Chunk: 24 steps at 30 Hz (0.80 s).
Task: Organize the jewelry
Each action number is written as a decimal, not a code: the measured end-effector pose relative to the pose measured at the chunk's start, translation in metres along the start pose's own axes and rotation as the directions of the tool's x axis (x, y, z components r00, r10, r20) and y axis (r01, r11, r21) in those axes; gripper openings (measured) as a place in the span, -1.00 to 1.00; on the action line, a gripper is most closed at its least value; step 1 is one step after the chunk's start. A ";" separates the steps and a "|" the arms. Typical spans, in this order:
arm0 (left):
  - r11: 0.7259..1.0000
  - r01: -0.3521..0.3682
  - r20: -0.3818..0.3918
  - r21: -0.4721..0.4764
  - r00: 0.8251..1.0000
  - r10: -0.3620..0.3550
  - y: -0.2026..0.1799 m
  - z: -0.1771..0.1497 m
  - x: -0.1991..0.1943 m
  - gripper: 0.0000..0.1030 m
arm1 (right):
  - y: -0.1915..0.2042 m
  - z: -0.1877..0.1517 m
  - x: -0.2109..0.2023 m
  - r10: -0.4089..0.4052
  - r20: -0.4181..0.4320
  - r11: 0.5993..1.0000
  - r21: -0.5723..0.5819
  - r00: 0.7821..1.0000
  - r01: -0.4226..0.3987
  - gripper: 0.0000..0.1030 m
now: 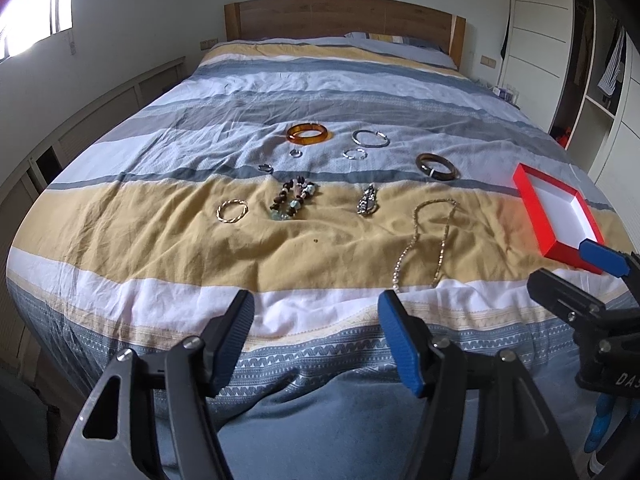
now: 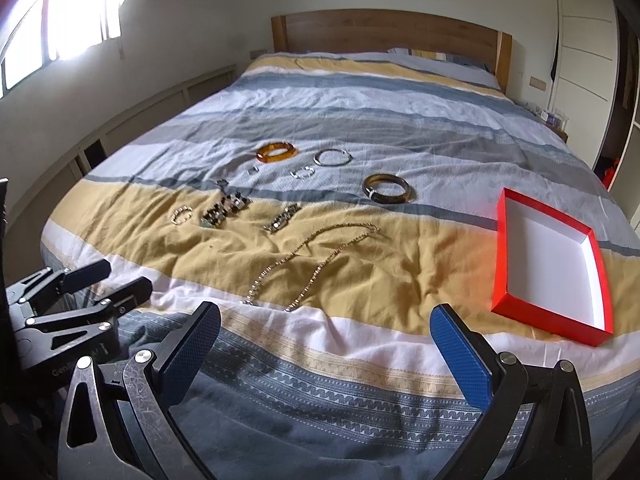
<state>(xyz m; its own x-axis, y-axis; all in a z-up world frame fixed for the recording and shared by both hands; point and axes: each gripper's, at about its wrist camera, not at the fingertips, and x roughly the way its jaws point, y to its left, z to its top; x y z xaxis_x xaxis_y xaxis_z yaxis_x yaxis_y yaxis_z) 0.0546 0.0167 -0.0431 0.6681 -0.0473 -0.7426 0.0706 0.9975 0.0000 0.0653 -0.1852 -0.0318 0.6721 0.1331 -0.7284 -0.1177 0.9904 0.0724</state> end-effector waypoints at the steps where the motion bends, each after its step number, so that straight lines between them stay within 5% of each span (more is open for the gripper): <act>1: 1.000 0.003 -0.003 -0.002 1.000 -0.003 0.001 0.000 0.001 0.21 | 0.000 0.000 0.002 -0.002 -0.008 1.000 -0.002 1.000 0.002 0.99; 12: 1.000 0.011 -0.029 -0.012 1.000 -0.011 0.009 0.007 0.019 0.21 | 0.000 0.005 0.024 0.024 -0.054 1.000 0.011 0.998 -0.024 0.95; 24: 0.999 -0.012 -0.067 -0.041 0.998 0.009 0.025 0.013 0.051 0.21 | 0.001 0.013 0.055 0.099 -0.125 0.994 0.067 0.987 -0.091 0.66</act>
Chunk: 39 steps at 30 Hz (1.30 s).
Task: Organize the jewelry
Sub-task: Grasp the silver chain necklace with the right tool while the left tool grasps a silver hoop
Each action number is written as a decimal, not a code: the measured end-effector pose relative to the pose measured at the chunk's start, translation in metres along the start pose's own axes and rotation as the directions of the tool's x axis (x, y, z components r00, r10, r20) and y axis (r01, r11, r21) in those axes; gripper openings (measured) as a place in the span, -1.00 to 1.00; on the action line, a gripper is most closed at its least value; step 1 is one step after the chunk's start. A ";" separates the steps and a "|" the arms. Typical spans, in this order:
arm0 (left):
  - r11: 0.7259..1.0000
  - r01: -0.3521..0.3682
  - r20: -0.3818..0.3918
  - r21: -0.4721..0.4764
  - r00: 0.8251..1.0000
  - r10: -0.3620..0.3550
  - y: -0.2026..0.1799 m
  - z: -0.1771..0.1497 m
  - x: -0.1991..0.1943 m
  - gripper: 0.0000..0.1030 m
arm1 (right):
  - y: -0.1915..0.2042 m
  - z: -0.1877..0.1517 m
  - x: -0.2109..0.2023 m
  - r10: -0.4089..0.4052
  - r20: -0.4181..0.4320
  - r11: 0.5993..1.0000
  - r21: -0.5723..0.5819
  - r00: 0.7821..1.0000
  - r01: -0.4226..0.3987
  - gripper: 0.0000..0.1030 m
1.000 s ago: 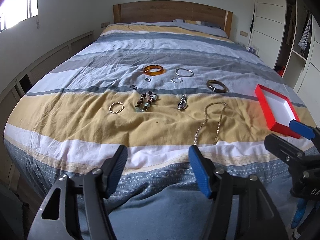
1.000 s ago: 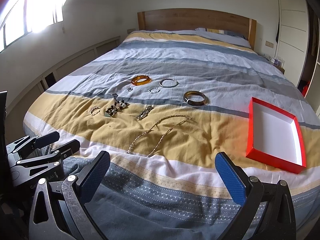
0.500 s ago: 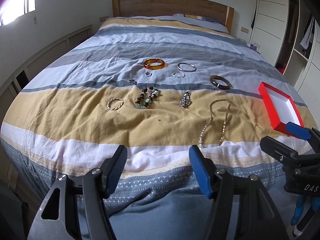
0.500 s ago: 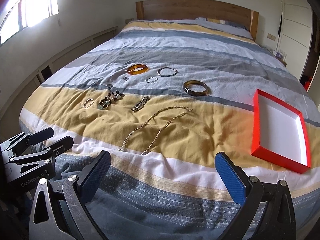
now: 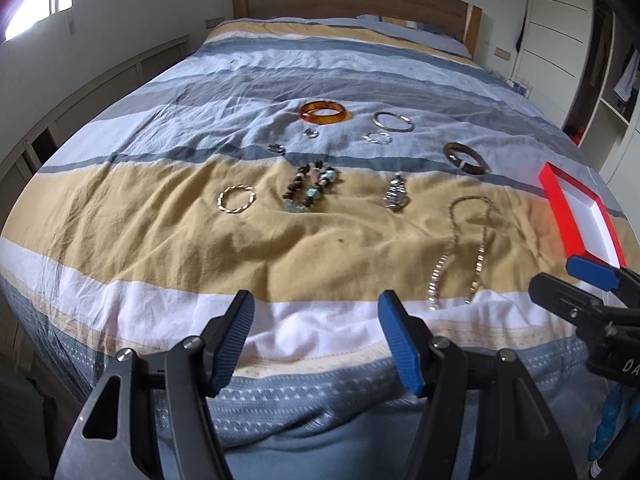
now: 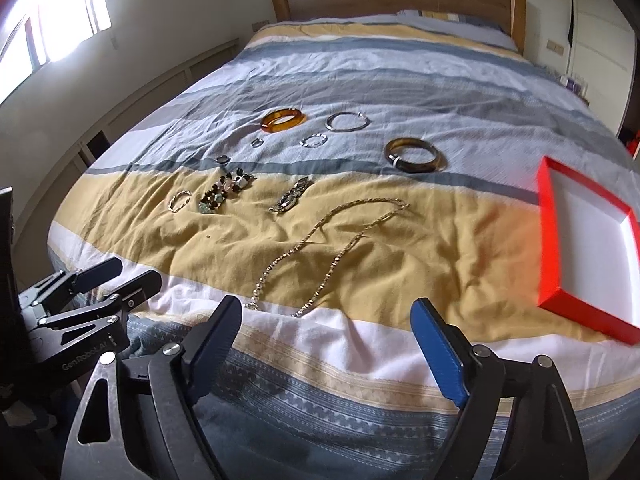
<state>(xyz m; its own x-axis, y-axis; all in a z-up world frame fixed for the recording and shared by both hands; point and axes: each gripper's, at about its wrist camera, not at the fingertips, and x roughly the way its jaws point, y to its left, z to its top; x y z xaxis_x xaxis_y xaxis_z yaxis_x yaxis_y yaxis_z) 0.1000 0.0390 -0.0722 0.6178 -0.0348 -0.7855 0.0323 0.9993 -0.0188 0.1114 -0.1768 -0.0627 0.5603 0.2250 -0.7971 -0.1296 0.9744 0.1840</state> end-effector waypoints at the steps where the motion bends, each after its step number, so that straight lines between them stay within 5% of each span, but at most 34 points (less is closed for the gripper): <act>1: 1.000 -0.002 -0.002 -0.005 1.000 0.002 0.003 0.001 0.002 0.21 | 0.000 0.001 0.002 0.006 -0.003 1.000 0.004 1.000 -0.006 0.66; 19: 0.982 -0.061 -0.044 -0.180 0.998 0.054 0.097 0.054 0.071 0.21 | -0.006 0.029 0.083 0.141 -0.108 0.984 0.121 0.984 -0.128 0.66; 27: 0.976 -0.034 -0.097 -0.213 0.995 0.013 0.110 0.072 0.115 0.19 | -0.002 0.036 0.110 0.151 -0.132 0.984 0.118 0.980 -0.136 0.58; 34: 0.979 -0.082 -0.129 -0.184 0.990 0.059 0.107 0.075 0.139 -0.03 | -0.003 0.041 0.127 0.134 -0.133 0.987 0.104 0.982 -0.121 0.22; 36: 0.983 -0.084 -0.125 -0.166 0.990 0.064 0.103 0.076 0.141 -0.32 | -0.002 0.043 0.131 0.128 -0.131 0.989 0.087 0.983 -0.117 0.05; 39: 0.984 -0.079 -0.116 -0.159 0.991 0.060 0.100 0.076 0.139 -0.76 | -0.003 0.046 0.134 0.135 -0.130 0.989 0.076 0.982 -0.126 -0.49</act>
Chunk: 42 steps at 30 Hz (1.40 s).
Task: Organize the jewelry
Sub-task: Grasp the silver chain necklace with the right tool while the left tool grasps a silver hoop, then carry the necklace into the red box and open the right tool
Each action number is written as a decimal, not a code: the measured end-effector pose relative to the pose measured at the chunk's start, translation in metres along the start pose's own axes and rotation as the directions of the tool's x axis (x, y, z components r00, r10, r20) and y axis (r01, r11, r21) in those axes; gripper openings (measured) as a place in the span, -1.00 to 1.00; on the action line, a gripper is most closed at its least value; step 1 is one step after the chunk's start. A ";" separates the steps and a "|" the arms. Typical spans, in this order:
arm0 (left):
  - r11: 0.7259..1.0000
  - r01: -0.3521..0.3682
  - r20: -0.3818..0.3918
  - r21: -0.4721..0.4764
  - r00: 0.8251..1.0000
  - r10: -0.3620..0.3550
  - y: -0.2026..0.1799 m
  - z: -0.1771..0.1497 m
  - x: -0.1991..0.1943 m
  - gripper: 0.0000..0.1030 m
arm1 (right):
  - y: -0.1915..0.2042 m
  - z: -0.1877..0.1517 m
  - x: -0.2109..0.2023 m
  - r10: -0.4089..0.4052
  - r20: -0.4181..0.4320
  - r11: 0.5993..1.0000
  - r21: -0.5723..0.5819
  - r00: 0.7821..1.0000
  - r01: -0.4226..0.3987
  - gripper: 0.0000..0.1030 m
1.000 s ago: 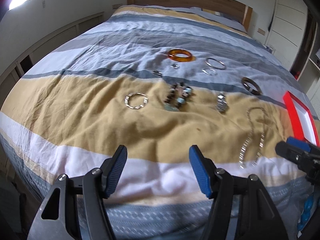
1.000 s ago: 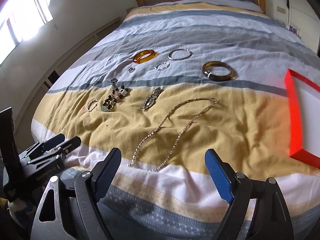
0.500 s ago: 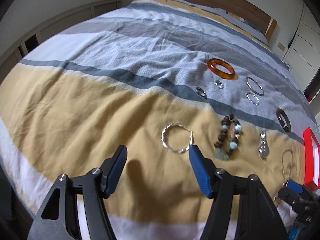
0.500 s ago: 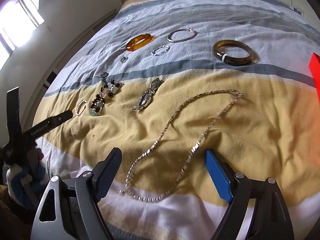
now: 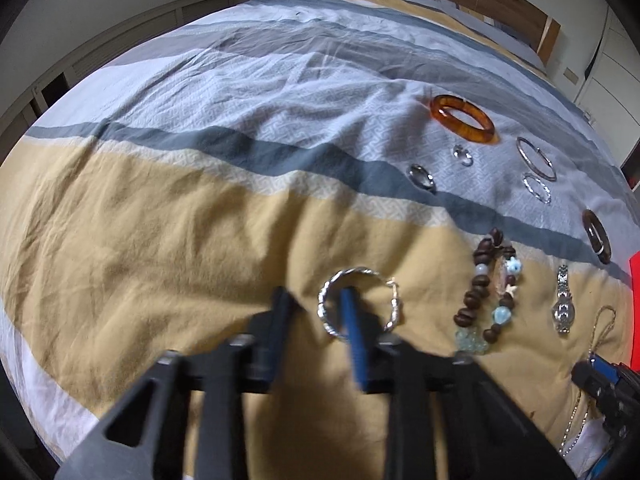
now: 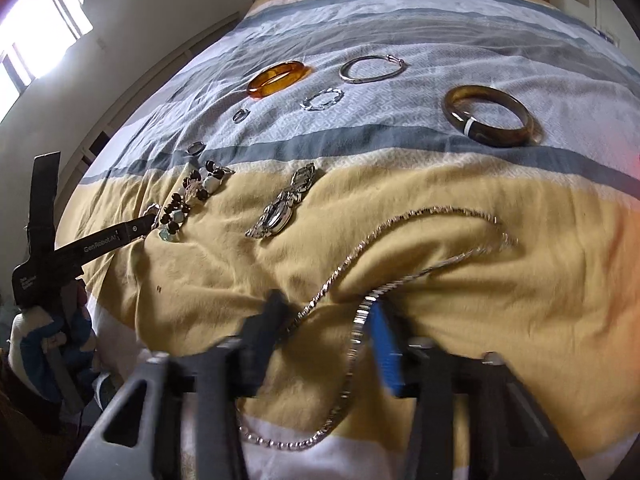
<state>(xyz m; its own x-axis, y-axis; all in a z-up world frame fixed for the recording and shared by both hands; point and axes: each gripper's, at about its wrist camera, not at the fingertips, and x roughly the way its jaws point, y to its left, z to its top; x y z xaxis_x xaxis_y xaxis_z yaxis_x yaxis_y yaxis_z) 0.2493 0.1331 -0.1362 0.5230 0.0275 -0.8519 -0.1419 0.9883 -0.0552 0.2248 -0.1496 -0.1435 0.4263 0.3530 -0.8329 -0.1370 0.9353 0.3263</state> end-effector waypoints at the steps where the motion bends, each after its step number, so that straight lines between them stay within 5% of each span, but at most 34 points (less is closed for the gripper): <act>1: 1.000 0.002 0.001 0.003 1.000 -0.002 0.000 0.000 -0.001 -0.82 | -0.002 0.001 -0.001 0.010 -0.002 1.000 0.004 1.000 -0.010 -0.64; 5: 1.000 0.014 0.003 0.004 1.000 -0.014 0.001 -0.005 -0.010 -0.90 | -0.010 -0.001 -0.009 0.055 0.000 0.998 0.020 0.998 -0.055 -0.90; 26: 0.997 0.074 0.083 0.014 0.994 -0.075 -0.019 -0.037 -0.105 -0.90 | 0.000 -0.022 -0.116 0.198 0.163 0.980 -0.027 0.966 -0.196 -0.94; 34: 0.962 0.224 0.092 0.154 0.967 -0.239 -0.111 -0.044 -0.150 -0.90 | -0.041 -0.033 -0.179 0.160 0.283 0.987 -0.027 0.946 -0.159 -0.94; 42: 0.857 0.394 0.000 0.332 0.909 -0.417 -0.259 -0.049 -0.160 -0.90 | -0.144 -0.045 -0.236 0.000 0.363 0.996 0.085 0.932 -0.033 -0.94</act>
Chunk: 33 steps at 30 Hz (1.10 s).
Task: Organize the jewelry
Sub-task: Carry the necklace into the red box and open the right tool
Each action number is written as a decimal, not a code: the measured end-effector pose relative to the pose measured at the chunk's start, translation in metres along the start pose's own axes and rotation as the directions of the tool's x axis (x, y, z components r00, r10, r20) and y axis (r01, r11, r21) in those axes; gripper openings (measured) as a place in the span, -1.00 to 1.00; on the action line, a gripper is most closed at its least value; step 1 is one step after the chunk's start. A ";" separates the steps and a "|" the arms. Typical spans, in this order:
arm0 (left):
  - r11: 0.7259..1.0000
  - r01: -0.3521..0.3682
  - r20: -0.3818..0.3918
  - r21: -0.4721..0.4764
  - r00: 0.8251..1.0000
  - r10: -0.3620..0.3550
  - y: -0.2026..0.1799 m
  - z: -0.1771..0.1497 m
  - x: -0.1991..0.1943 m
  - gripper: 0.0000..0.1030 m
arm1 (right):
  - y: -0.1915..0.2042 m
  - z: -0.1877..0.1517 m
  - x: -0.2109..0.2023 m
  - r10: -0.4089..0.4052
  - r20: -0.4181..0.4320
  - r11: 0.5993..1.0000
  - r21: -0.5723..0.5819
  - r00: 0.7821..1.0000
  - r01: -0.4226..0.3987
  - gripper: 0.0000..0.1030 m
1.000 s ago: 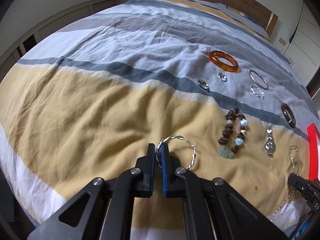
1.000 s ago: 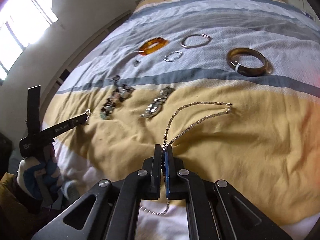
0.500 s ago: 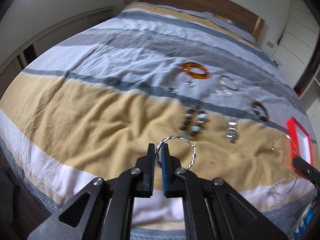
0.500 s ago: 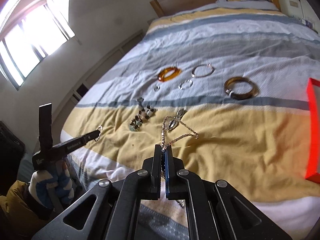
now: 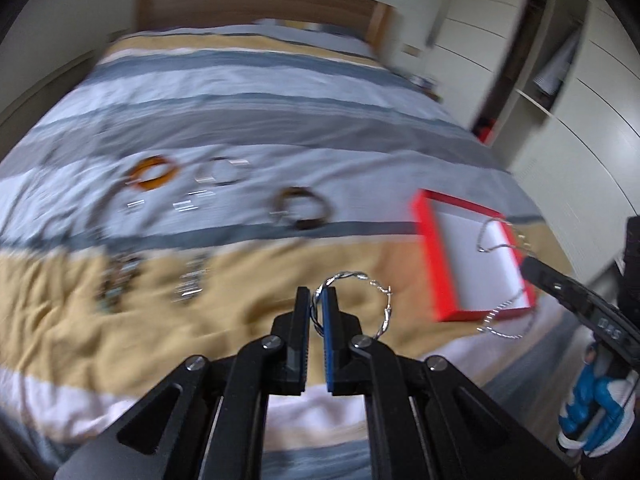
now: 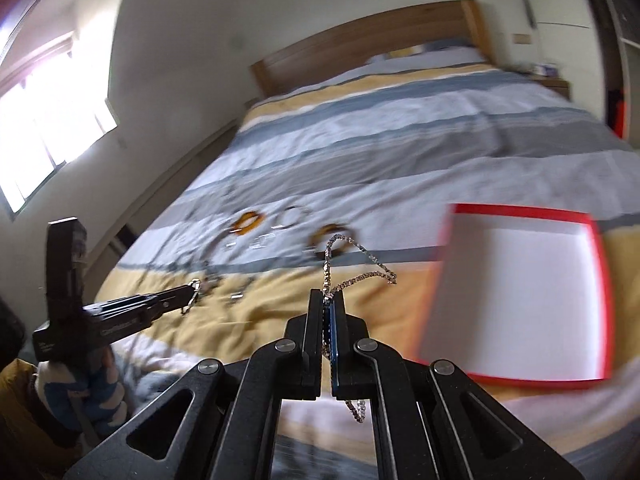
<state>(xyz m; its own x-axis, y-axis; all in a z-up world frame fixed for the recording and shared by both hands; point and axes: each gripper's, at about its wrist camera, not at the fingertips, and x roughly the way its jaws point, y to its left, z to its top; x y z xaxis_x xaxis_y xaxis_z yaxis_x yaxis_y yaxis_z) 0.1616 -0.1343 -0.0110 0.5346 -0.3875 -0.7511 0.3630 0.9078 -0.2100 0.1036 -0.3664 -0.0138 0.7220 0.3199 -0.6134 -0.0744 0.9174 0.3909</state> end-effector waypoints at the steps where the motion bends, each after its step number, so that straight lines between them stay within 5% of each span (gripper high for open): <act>1: 1.000 0.017 -0.006 0.017 1.000 -0.017 -0.013 0.004 0.008 -0.90 | -0.013 0.001 -0.004 -0.024 0.003 1.000 0.008 1.000 0.024 -0.94; 9: 0.979 0.153 -0.104 0.134 0.985 -0.140 -0.117 0.031 0.096 -0.90 | -0.102 0.008 -0.002 -0.187 -0.028 0.980 0.056 0.982 0.189 -0.94; 15: 0.966 0.188 -0.195 0.179 0.969 -0.153 -0.158 0.024 0.156 -0.90 | -0.145 -0.002 0.022 -0.255 -0.091 0.962 0.081 0.963 0.262 -0.93; 25: 0.968 0.124 -0.229 0.216 0.971 -0.073 -0.155 0.001 0.192 -0.89 | -0.173 -0.031 0.044 -0.328 -0.160 0.937 0.072 0.931 0.342 -0.91; 33: 0.987 -0.043 -0.193 0.156 0.978 0.074 -0.140 -0.003 0.192 -0.86 | -0.170 -0.035 0.055 -0.378 -0.147 0.925 -0.019 0.914 0.380 -0.90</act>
<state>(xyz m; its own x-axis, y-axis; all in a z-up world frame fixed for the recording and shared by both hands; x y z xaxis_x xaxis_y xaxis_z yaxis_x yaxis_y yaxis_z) 0.2112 -0.3359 -0.1276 0.4027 -0.2814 -0.8710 0.4543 0.8876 -0.0767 0.1320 -0.4967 -0.1376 0.5871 -0.0200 -0.8093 0.1921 0.9746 0.1152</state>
